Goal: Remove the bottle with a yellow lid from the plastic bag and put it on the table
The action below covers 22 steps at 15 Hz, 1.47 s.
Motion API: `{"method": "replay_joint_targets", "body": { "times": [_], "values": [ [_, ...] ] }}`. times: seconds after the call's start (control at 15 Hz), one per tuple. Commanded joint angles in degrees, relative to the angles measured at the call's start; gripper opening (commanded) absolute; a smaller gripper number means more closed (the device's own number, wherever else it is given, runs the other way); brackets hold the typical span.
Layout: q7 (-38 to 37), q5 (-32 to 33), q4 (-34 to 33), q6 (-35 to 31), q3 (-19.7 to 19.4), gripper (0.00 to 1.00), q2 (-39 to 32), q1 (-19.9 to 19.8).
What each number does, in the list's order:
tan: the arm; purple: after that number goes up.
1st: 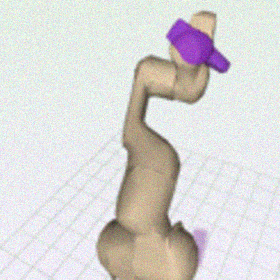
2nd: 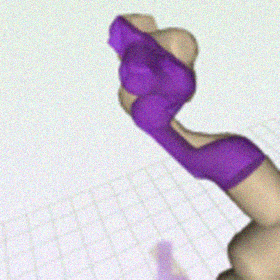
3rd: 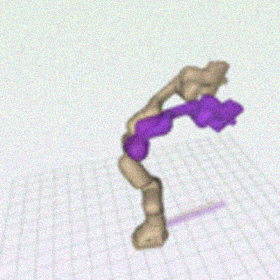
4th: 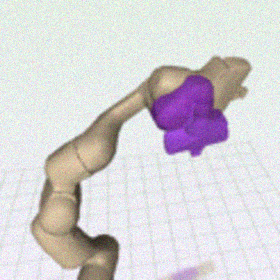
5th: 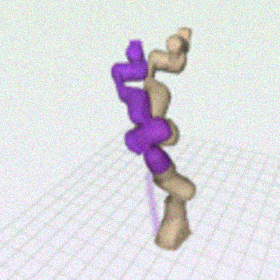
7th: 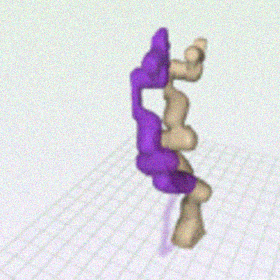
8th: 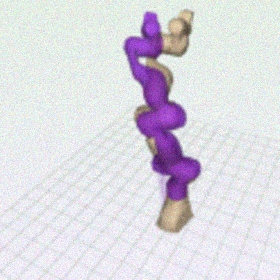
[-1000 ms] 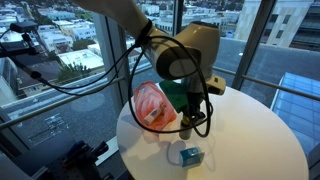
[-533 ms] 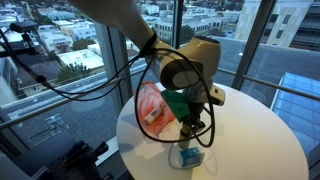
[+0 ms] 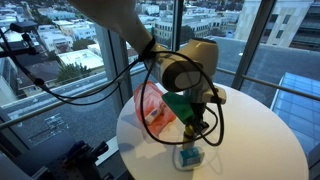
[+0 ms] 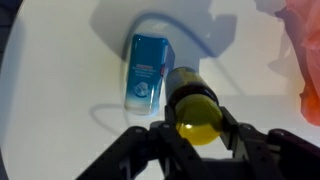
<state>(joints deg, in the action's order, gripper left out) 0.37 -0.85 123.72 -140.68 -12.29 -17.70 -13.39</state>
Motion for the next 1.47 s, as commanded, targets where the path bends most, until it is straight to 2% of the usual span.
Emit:
{"method": "replay_joint_targets", "body": {
  "times": [0.0,0.4,0.47,0.53,0.6,0.67,0.73,0.87,1.0,1.4],
  "values": [
    [0.45,1.09,-0.74,-0.66,-0.06,0.20,-0.60,0.00],
    [1.02,0.17,-0.59,-1.38,0.38,0.21,-1.04,-0.31],
    [1.13,0.07,-0.49,-1.48,0.45,0.40,-1.02,-0.34],
    [1.20,0.03,-0.42,-1.48,0.50,0.51,-0.98,-0.36],
    [1.30,-0.04,-0.36,-1.44,0.55,0.56,-0.90,-0.39],
    [1.62,-0.30,-0.20,-1.41,0.69,0.67,-0.67,-0.50],
    [1.65,-0.26,-0.10,-1.48,0.72,0.67,-0.55,-0.47],
    [2.22,-0.50,0.35,-1.36,0.98,0.88,0.15,-0.53],
    [3.41,-0.72,1.06,-0.77,1.42,1.00,1.55,-0.58],
    [6.66,-0.47,1.73,3.63,2.43,1.00,5.82,0.02]
  ]
}}
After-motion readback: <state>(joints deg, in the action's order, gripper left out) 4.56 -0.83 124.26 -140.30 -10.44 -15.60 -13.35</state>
